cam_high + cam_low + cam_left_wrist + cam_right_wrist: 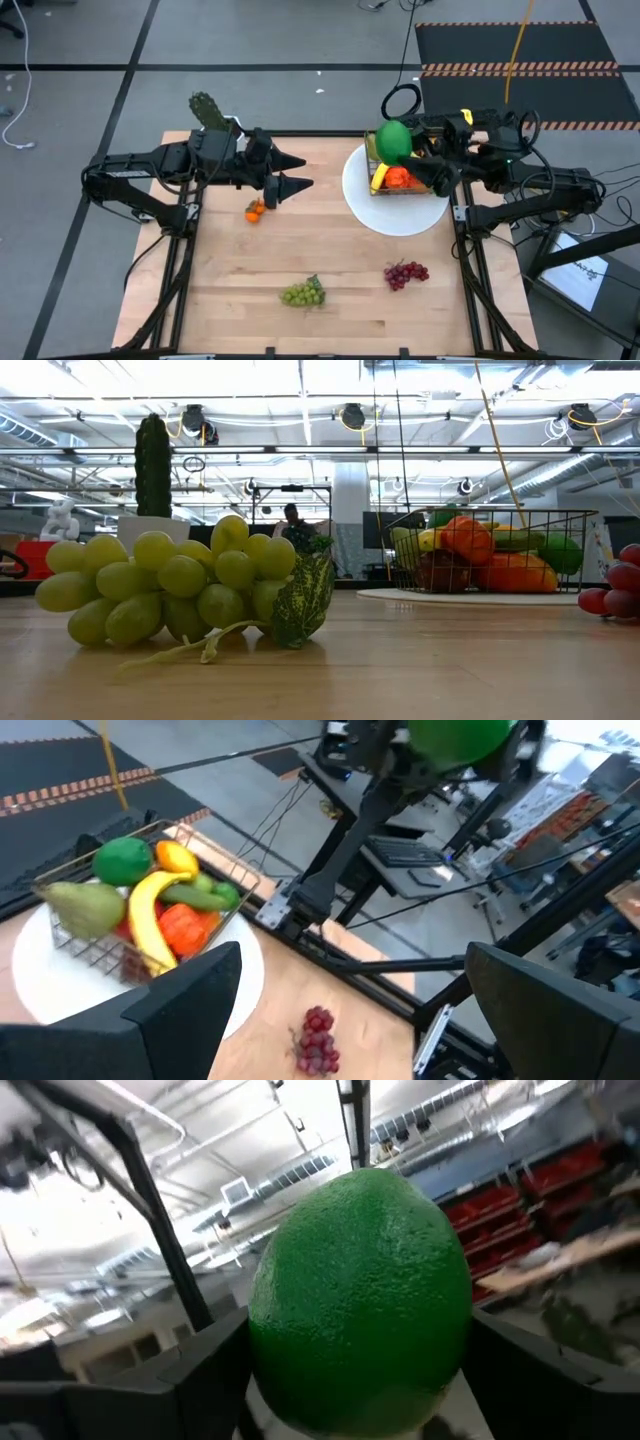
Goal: Build produce basket
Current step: Put the green lime into the gold wire basket
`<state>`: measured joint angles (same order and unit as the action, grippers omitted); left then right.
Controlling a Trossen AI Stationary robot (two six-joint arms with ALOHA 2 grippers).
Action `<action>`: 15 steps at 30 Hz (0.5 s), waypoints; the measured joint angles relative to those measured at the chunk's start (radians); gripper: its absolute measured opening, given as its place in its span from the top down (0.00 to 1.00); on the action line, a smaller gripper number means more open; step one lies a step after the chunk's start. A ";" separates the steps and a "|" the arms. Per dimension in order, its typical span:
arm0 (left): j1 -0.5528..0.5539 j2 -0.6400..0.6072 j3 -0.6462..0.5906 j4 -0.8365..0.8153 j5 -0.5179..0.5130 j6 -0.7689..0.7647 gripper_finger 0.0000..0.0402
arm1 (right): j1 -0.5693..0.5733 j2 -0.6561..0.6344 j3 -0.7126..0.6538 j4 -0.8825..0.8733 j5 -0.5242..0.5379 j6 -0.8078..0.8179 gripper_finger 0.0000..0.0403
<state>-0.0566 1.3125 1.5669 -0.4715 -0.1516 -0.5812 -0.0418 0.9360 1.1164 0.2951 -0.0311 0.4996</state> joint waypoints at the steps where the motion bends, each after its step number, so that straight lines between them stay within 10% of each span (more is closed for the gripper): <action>1: 0.000 0.000 0.000 0.011 0.003 0.000 0.05 | 0.000 0.000 0.000 0.000 0.000 -0.033 0.23; 15: 0.000 0.000 0.000 0.057 0.023 0.000 0.05 | 0.000 0.000 0.000 -0.054 0.004 -0.543 0.23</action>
<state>-0.0566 1.3125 1.5669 -0.4141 -0.1287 -0.5812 -0.0418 0.9360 1.1164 0.2414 -0.0267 -0.0435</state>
